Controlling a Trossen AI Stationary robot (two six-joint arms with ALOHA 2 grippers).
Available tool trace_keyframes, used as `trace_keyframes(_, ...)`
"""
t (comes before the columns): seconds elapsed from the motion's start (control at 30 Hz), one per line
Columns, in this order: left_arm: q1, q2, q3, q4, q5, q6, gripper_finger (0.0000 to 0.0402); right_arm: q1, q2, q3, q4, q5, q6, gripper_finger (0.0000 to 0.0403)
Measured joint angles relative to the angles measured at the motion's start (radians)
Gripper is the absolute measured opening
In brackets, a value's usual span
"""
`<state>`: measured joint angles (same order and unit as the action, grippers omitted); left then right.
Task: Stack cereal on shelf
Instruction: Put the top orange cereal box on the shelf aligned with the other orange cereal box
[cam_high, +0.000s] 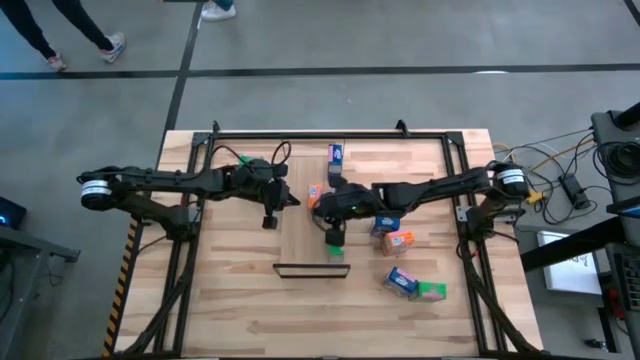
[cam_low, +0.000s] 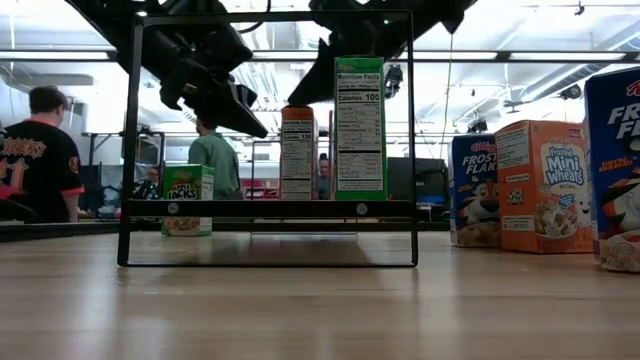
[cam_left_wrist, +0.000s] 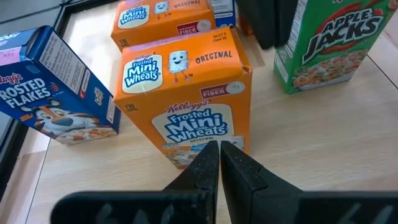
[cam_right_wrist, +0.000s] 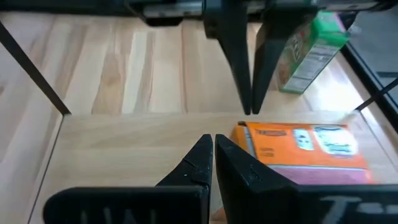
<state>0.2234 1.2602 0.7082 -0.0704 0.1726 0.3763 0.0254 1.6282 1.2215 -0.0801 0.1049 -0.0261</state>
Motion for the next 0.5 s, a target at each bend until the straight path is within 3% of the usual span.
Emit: trace_keyframes(0.5, 0.000, 0.000, 0.000, -0.009, 0.000, -0.002, 0.0000, 0.000, 0.029, 0.037, -0.043, 0.045, -0.006, 0.0009)
